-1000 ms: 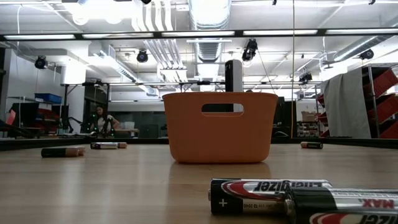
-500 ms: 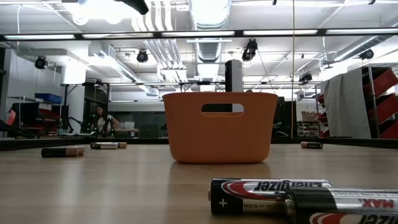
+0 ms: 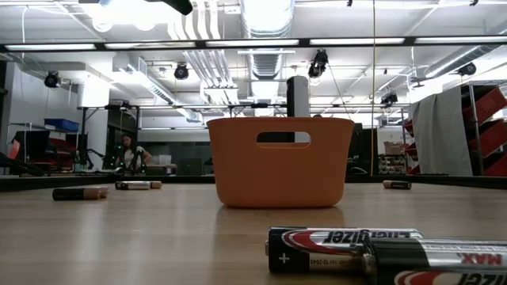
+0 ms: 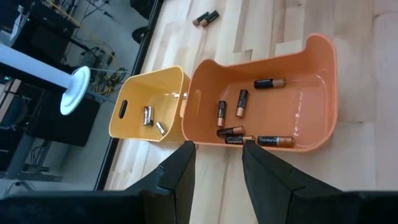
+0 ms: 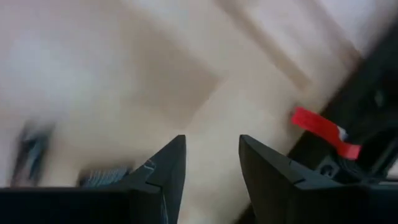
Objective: Sort batteries
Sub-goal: Put the black battery into the orange bin
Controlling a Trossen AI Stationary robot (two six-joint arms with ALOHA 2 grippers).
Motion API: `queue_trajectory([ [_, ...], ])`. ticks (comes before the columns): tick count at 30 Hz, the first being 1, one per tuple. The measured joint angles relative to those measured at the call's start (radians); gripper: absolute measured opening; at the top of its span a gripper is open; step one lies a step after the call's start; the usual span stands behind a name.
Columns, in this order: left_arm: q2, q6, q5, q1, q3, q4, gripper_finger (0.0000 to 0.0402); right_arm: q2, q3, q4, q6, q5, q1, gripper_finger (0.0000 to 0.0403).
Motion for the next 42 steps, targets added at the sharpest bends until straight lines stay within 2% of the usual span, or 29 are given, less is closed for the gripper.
queue_trajectory([
  [2, 0.0, -0.001, 0.0, 0.0, 0.0, 0.0, 0.0114, -0.032, 0.028, -0.027, -0.096, -0.015, 0.0, 0.0142],
  [8, 0.0, -0.001, 0.0, 0.002, 0.0, 0.005, 0.0114, -0.076, 0.097, 0.076, -0.714, -0.044, 0.066, 0.0162],
  [12, 0.0, -0.002, 0.0, 0.003, 0.0, 0.014, 0.0114, -0.06, 0.077, 0.048, -0.955, -0.038, 0.068, 0.0176],
  [16, 0.0, -0.005, 0.0, 0.004, 0.0, 0.022, 0.0114, -0.021, 0.053, 0.069, -1.028, -0.057, 0.054, 0.0184],
  [26, 0.0, -0.021, 0.001, 0.004, 0.0, 0.026, 0.0114, 0.011, 0.05, 0.222, -1.072, -0.067, 0.057, 0.0172],
  [33, 0.0, -0.021, 0.001, 0.004, -0.001, 0.031, 0.0114, 0.143, 0.039, 0.241, -1.147, -0.104, 0.056, 0.0168],
  [36, 0.0, -0.021, 0.001, 0.004, -0.001, 0.03, 0.0114, 0.184, 0.038, 0.253, -1.188, -0.111, 0.054, 0.0141],
  [41, 0.0, -0.021, 0.001, 0.005, -0.001, 0.03, 0.0114, 0.206, 0.038, 0.272, -1.257, -0.125, 0.033, 0.004],
  [42, 0.0, -0.02, 0.001, 0.005, -0.001, 0.03, 0.0114, 0.206, 0.038, 0.272, -1.261, -0.128, 0.027, 0.0034],
])
